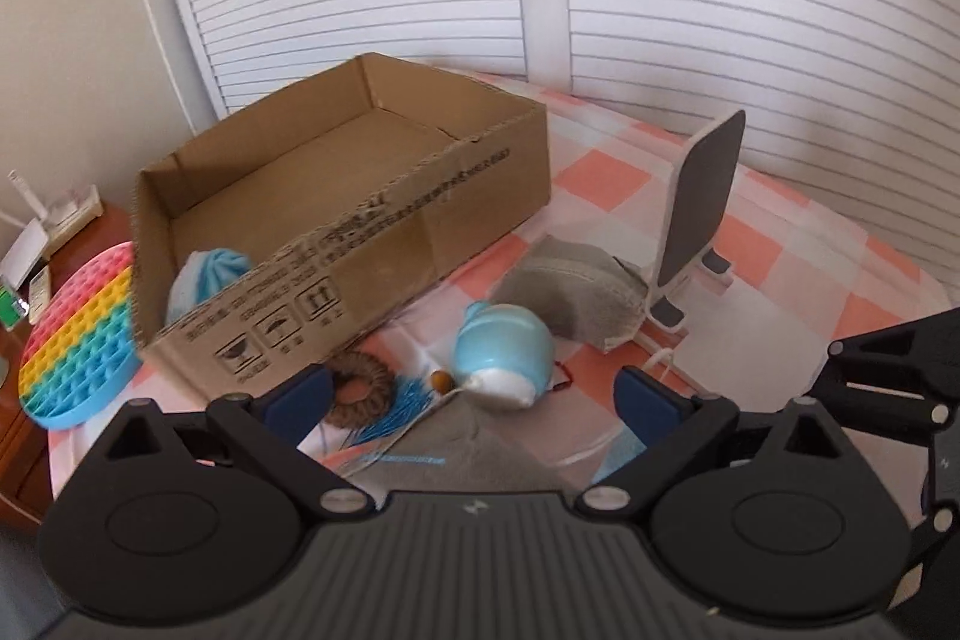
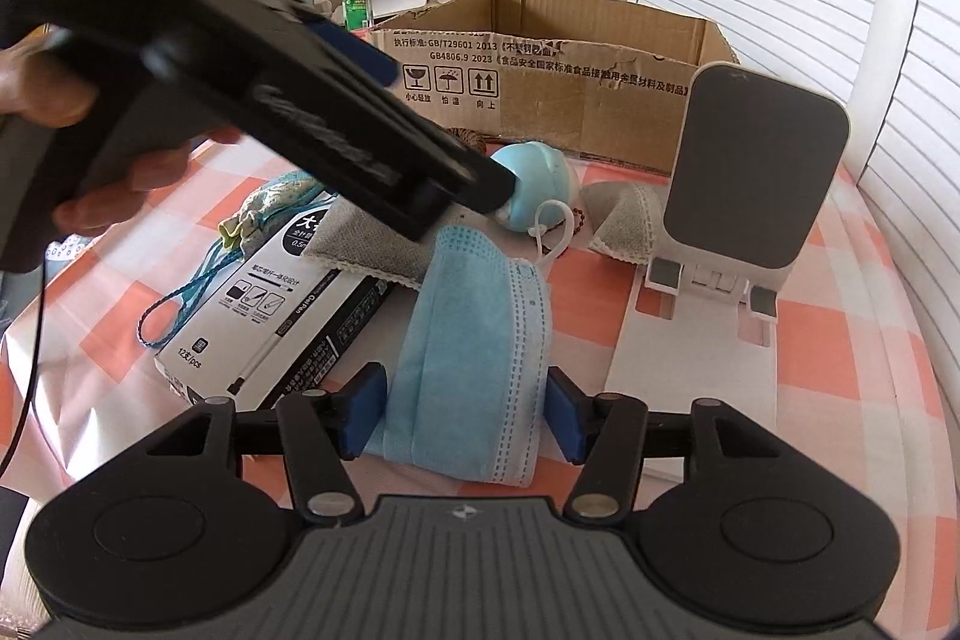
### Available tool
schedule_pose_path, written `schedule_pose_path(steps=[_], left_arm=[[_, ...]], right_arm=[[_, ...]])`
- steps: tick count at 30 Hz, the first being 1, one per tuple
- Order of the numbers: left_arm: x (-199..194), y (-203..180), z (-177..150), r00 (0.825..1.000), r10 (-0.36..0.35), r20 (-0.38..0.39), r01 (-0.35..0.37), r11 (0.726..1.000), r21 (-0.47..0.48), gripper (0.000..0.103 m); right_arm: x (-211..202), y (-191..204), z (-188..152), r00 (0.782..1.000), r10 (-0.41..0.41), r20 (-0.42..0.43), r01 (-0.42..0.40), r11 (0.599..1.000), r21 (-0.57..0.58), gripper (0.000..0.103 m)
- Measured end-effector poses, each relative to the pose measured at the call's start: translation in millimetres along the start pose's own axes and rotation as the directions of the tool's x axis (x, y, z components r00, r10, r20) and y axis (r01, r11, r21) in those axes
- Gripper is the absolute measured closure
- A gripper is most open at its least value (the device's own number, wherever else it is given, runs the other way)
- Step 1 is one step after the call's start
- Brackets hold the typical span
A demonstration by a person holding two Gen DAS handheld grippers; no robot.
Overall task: Organize soft objects
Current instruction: 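Grasp the light blue round toy with the left tool while the right tool grasps a blue face mask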
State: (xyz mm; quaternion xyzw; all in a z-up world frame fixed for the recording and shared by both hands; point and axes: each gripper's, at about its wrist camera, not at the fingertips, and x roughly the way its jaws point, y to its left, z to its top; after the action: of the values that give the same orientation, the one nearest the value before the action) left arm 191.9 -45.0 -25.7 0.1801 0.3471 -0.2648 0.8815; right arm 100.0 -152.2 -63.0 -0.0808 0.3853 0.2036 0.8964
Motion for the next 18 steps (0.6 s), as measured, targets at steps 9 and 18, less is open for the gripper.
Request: schedule_pose_path(steps=[9,18], left_arm=[[27,-9,10,0.999,-0.036,-0.034,0.037,0.998,0.054,0.033],[49,-4,12,0.995,-0.065,-0.075,0.068,0.997,0.042,0.053]], right_arm=[[-1,-5,-2,1.0,0.011,0.009,-0.012,1.0,0.005,0.041],[-1,-6,-1,1.0,0.015,0.013,-0.015,1.0,0.001,0.041]])
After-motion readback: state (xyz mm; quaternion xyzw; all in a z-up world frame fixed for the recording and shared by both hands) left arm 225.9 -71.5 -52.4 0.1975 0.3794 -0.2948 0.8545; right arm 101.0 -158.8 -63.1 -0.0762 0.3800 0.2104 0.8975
